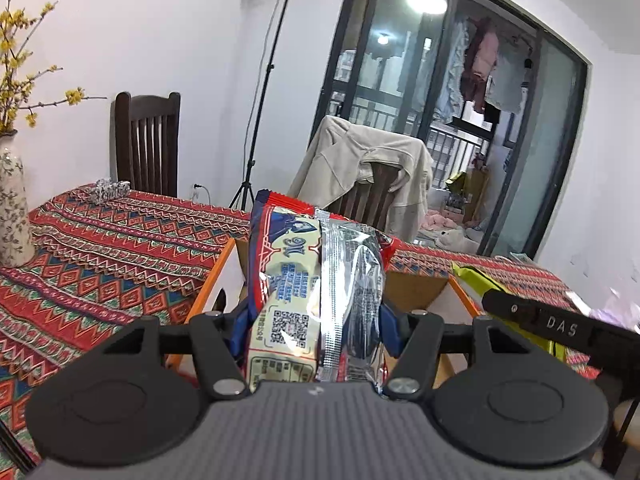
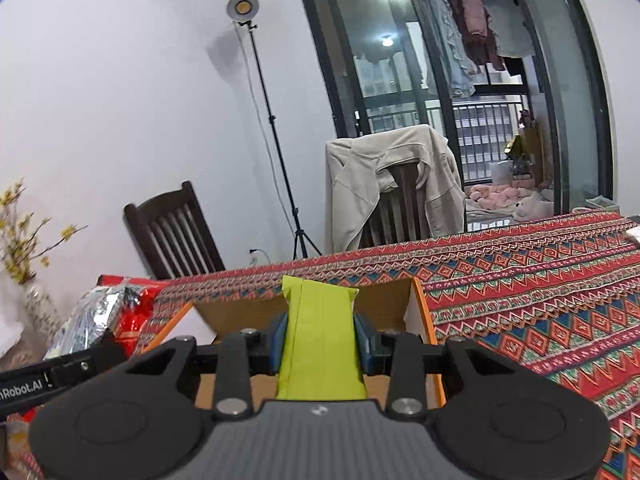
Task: Organize snacks
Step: 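Carry both snacks into the box and open both grippers to drop them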
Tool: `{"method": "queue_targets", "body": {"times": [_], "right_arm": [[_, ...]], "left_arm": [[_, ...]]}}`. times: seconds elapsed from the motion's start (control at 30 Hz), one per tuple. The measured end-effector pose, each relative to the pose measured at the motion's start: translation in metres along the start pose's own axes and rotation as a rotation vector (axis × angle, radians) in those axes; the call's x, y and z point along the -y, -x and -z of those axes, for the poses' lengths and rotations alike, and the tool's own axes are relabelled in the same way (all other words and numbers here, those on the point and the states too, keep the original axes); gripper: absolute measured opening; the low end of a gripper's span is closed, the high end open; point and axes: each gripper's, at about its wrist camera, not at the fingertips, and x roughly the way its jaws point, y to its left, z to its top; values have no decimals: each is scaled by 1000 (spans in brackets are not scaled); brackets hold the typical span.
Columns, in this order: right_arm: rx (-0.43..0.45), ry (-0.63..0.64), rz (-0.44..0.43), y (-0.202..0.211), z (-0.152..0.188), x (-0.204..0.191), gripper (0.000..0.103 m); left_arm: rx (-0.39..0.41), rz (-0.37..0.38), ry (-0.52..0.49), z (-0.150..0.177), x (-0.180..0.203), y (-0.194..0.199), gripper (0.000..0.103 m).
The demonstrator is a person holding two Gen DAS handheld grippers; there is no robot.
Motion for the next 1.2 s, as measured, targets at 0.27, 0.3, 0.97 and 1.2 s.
{"method": "queue_targets", "body": {"times": [0.27,0.3,0.97,1.2], "right_arm": [[11,11,80,-50,4,2,34],[4,15,89,-55,7,4,34],[-92,49,107,-68,36,16,36],[-60,35,89,-57,33,18,93]], "left_arm": [[-19,-76,45,-11,-1,-56,61],[-24,-81,40,-9,-3,-61,61],[-109,-92,21,17,-9,-87,68],[-13,-111,49,14,-12,-68,103]]}}
